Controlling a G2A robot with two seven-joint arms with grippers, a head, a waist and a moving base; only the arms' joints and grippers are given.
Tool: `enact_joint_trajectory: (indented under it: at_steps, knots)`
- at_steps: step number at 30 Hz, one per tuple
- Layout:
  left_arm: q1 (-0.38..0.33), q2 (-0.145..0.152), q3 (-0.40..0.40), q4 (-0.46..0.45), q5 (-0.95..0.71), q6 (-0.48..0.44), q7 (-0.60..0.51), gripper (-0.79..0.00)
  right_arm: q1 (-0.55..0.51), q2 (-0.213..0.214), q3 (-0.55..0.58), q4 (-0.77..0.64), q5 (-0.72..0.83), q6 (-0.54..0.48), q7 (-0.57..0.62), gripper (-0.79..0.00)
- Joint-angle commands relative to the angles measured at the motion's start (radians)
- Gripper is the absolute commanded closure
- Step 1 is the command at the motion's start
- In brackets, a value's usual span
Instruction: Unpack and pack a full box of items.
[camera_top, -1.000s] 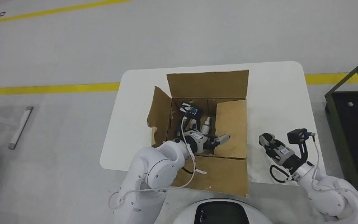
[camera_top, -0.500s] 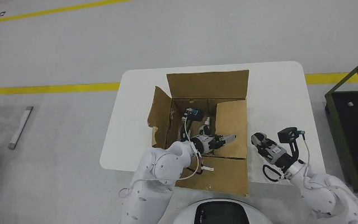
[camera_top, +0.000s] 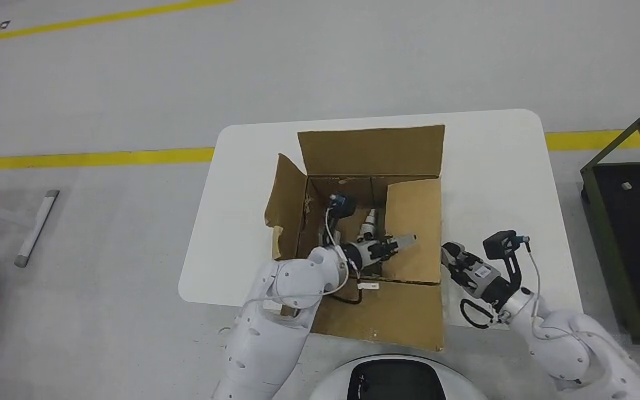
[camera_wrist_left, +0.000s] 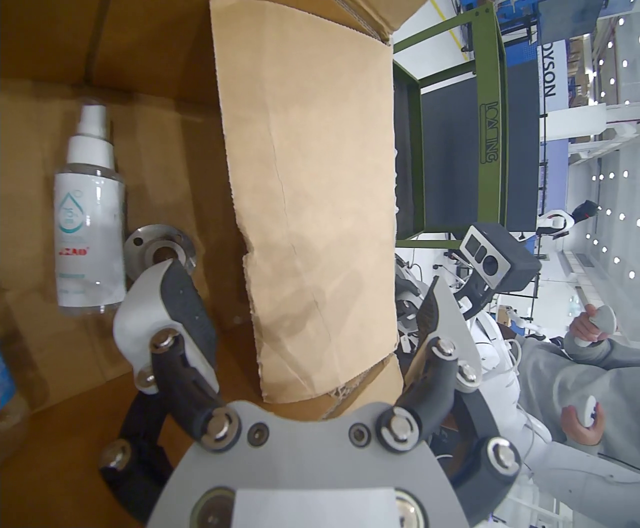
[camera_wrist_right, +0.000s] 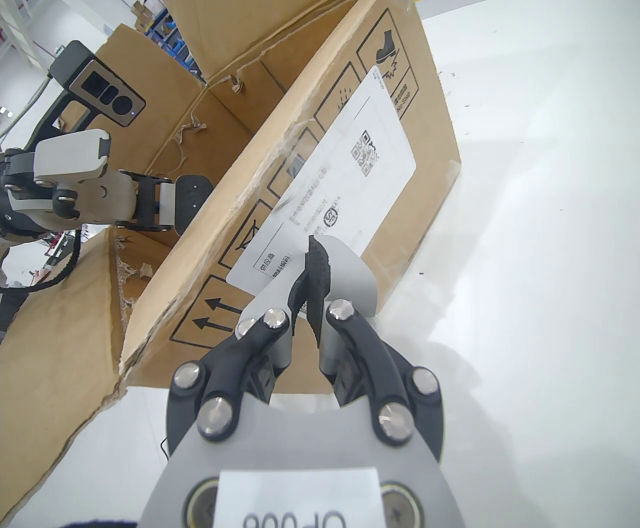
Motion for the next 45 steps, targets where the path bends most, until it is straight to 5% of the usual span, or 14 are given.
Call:
enact_joint_trajectory:
  at_steps: [1,14,15,18,33,45]
  knots:
    - [-0.002,-0.001,0.001,0.000,-0.029,0.003,0.001,-0.785,0.006,-0.001,-0.006,0.003,0.003,-0.004,0.002,0.000]
    - [-0.028,0.002,0.013,-0.103,-0.100,0.024,-0.008,-0.785,0.022,-0.006,-0.016,-0.005,0.046,-0.009,0.014,0.000]
    - [-0.032,0.001,0.009,-0.113,-0.120,0.028,-0.011,-0.785,0.020,-0.006,-0.009,-0.012,0.048,-0.009,0.017,-0.111]
    - [-0.059,0.001,0.013,-0.138,-0.140,0.017,-0.022,-0.785,0.010,-0.005,0.019,-0.036,0.077,0.006,0.015,-0.785]
    - [-0.207,-0.026,0.175,-0.045,-0.144,-0.061,0.000,-0.785,-0.140,0.008,0.300,-0.131,0.236,-0.002,-0.044,-0.785]
    - [-0.257,-0.048,0.299,0.025,-0.091,-0.079,-0.002,-0.785,-0.176,0.005,0.391,-0.146,0.418,-0.041,-0.012,-0.785]
